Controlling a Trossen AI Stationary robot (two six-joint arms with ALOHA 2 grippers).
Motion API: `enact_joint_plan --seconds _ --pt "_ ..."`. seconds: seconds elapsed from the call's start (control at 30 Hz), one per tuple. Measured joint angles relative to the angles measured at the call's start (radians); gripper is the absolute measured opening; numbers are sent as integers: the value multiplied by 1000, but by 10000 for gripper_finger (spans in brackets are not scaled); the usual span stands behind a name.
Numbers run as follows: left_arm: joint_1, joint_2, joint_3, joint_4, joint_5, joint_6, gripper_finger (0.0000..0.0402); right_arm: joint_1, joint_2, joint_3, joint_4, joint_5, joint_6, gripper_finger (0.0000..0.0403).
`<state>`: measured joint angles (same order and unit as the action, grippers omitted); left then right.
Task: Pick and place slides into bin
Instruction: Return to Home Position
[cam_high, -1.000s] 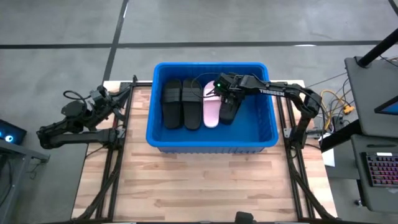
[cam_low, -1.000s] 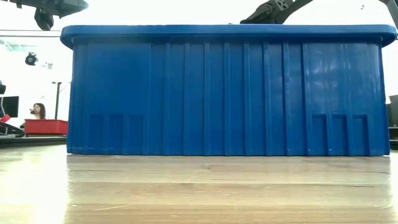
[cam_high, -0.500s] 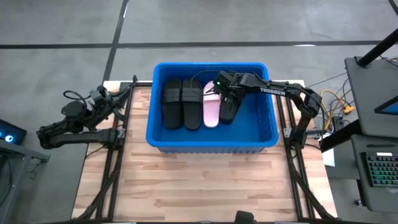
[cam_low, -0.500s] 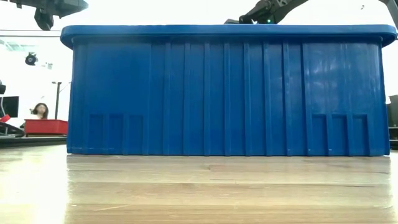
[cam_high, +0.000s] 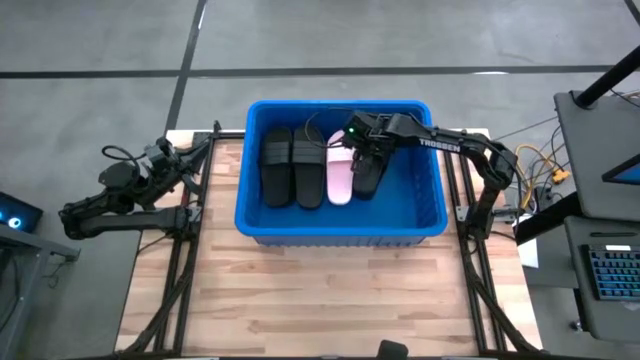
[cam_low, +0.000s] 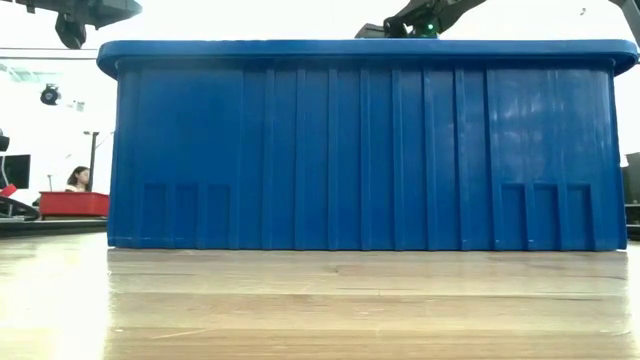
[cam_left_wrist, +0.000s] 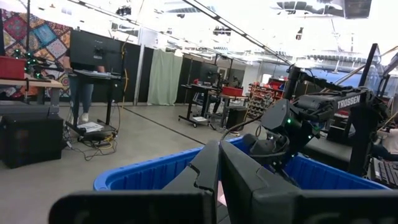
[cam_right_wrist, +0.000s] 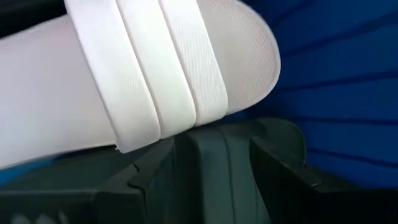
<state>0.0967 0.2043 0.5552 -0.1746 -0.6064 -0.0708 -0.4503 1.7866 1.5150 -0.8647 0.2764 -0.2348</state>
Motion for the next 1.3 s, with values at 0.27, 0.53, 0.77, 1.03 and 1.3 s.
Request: enact_joint_plan --seconds 0.27,0.53,0.77,1.03,1.3 --pt "0 0 0 0 0 0 0 0 0 75 -62 -32 36 194" --pt "0 0 0 0 0 0 0 4 -26 182 14 -399 172 186" --pt "0 0 0 0 0 0 0 44 -204 104 413 -581 275 154" --pt "0 0 0 1 0 0 0 164 -514 -202 861 -595 295 99" --pt "0 0 0 0 -1 0 0 170 -860 -598 975 -537 383 31"
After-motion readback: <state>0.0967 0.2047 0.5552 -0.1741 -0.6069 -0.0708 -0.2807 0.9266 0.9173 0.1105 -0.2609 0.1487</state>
